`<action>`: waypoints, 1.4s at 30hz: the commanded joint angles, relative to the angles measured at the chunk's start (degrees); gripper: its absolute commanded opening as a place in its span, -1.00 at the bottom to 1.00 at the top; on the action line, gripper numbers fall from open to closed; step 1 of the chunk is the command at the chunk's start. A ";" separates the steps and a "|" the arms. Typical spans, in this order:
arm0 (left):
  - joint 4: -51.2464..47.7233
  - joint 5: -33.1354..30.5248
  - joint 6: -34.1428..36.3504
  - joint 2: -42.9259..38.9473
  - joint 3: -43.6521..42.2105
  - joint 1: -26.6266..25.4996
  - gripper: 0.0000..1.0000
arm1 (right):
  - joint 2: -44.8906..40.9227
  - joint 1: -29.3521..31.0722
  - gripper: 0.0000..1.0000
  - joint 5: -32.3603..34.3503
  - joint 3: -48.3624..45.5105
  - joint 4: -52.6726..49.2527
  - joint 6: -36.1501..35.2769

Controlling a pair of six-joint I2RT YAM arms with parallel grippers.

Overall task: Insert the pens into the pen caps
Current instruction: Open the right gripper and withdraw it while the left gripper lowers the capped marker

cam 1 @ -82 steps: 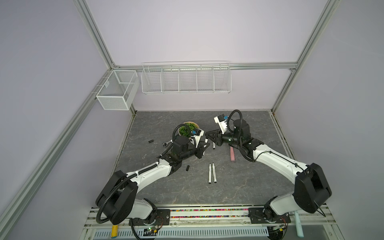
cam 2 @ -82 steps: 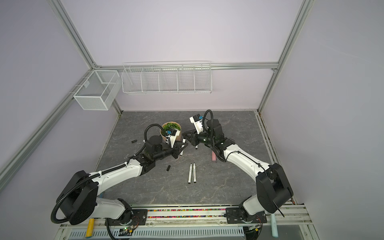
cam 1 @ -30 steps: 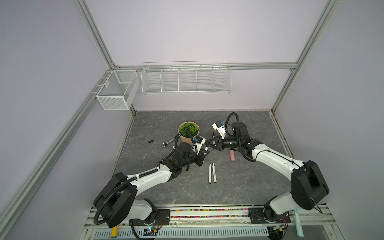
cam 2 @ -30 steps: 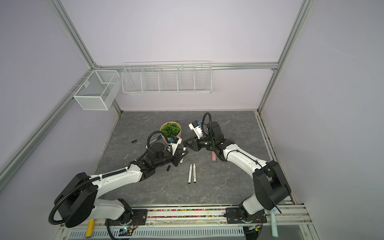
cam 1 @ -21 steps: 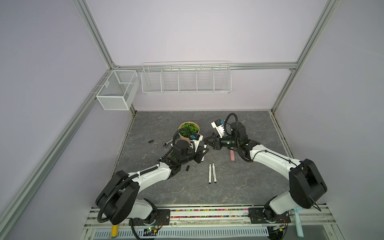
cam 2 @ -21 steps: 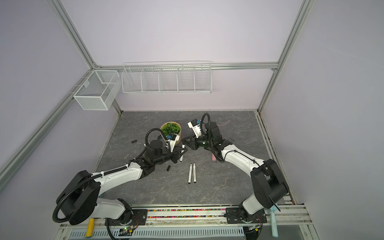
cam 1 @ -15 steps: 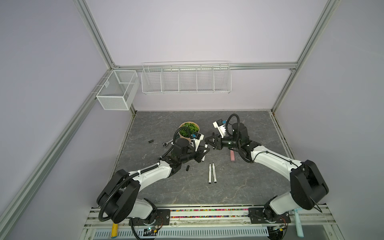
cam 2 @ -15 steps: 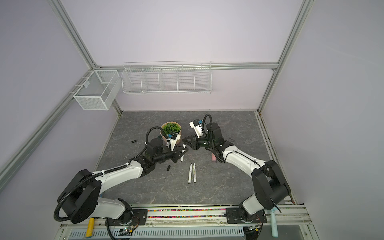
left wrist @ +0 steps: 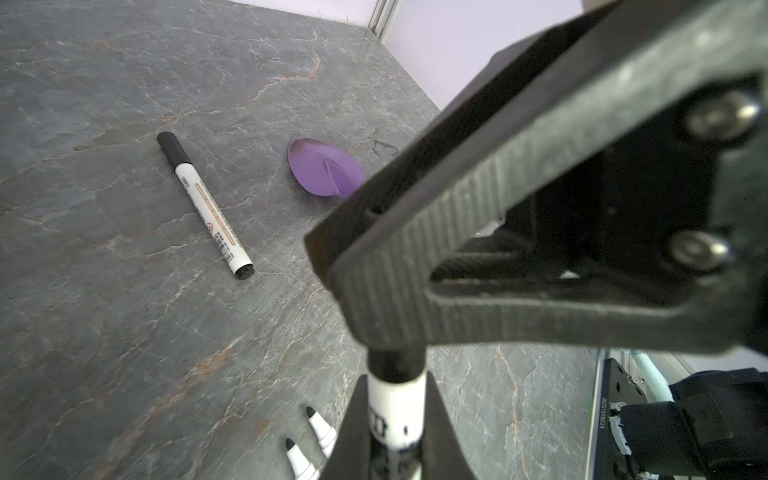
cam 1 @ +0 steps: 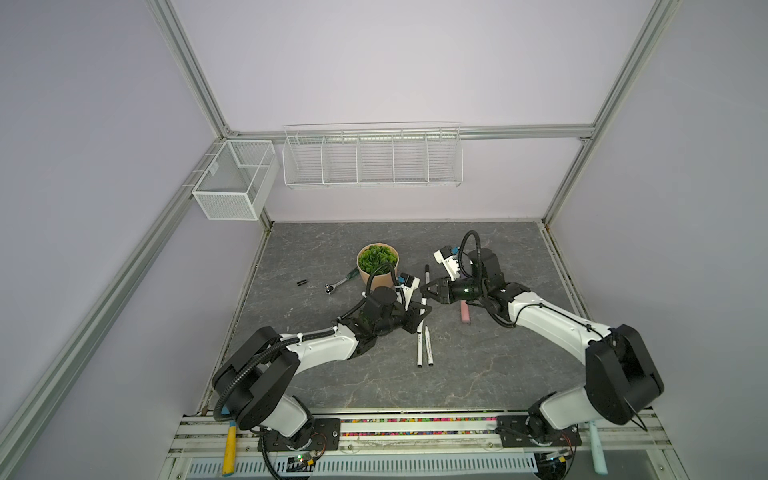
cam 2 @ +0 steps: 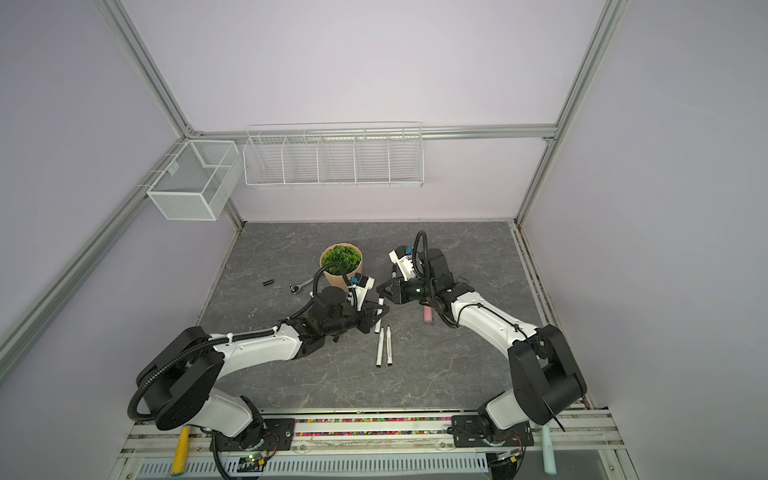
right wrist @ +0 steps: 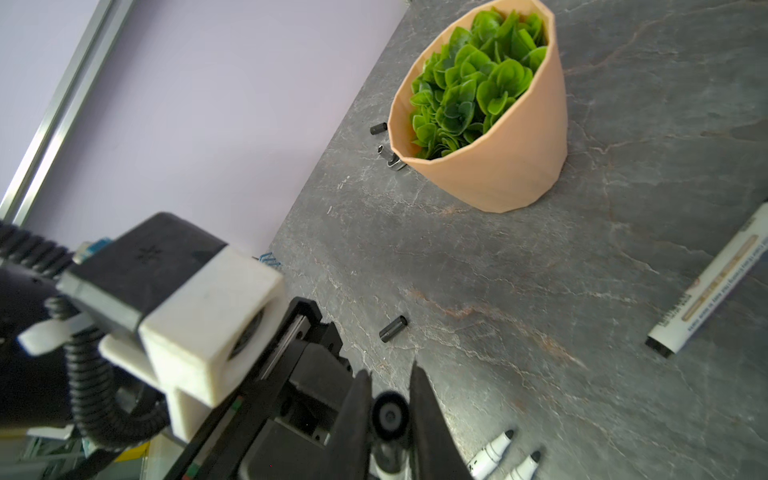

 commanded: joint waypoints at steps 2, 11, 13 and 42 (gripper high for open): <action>12.16 -0.41 -1.98 1.12 3.58 0.08 -1.00 | -3.57 1.00 -0.06 -1.00 1.04 -9.20 2.18; 4.68 -4.51 -1.92 5.05 6.76 0.50 -1.00 | -12.53 -6.18 0.13 9.32 0.14 -4.29 7.84; 1.13 -5.55 -2.69 6.57 8.99 1.34 -1.00 | -14.57 -7.03 0.13 11.71 -0.41 -4.69 7.88; -41.25 -17.87 -2.95 35.98 45.29 6.79 -0.34 | -16.28 -7.87 0.02 17.02 -3.82 -11.28 4.05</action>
